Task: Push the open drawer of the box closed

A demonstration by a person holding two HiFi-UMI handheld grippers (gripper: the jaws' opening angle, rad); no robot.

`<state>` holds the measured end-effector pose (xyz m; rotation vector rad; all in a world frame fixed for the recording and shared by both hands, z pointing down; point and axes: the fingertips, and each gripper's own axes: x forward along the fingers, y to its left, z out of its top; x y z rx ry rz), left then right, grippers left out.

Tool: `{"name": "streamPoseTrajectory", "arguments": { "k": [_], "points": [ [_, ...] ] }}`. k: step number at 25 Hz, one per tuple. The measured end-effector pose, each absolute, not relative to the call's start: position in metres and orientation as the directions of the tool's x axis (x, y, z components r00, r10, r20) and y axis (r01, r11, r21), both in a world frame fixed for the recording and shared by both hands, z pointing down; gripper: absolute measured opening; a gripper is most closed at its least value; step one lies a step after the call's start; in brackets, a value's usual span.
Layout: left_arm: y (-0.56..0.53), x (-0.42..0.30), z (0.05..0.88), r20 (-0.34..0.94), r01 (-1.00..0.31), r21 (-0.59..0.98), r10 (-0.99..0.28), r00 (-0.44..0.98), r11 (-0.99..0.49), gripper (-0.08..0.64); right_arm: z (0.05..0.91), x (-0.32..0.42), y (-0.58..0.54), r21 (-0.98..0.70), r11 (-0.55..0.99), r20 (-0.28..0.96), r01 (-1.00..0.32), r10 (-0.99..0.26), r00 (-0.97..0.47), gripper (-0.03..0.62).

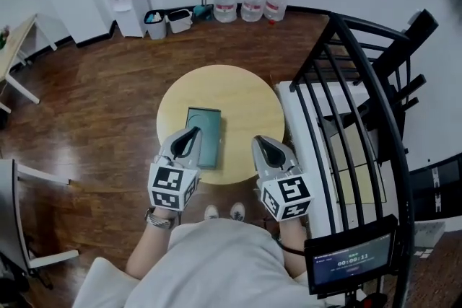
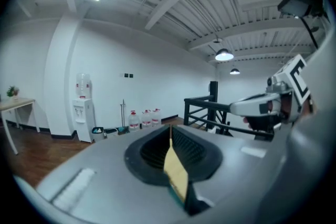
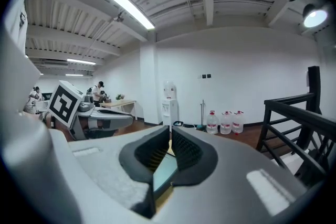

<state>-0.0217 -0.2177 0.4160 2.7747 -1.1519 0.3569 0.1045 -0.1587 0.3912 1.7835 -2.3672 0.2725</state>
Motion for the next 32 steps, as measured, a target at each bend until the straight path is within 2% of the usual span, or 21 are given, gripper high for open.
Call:
{"name": "streamPoseTrajectory", "arguments": {
  "k": [4, 8, 16, 32],
  "points": [
    [-0.211, -0.012, 0.398, 0.207, -0.697, -0.03, -0.686, 0.697, -0.717, 0.009, 0.373, 0.112, -0.155, -0.046, 0.27, 0.181, -0.962, -0.945, -0.274, 0.005],
    [-0.203, -0.001, 0.395, 0.195, -0.648, -0.116, -0.657, 0.728, -0.753, 0.008, 0.379, 0.119, -0.151, -0.002, 0.279, 0.18, -0.96, -0.944, -0.275, 0.003],
    [-0.2, -0.008, 0.414, 0.206, -0.672, -0.061, -0.668, 0.715, -0.738, 0.008, 0.405, 0.127, -0.143, 0.002, 0.255, 0.23, -0.967, -0.941, -0.248, 0.003],
    [-0.173, -0.009, 0.439, 0.228, -0.568, -0.061, -0.566, 0.792, -0.821, 0.008, 0.412, 0.112, -0.119, 0.089, 0.233, 0.284, -0.968, -0.938, -0.2, 0.003]
  ]
}}
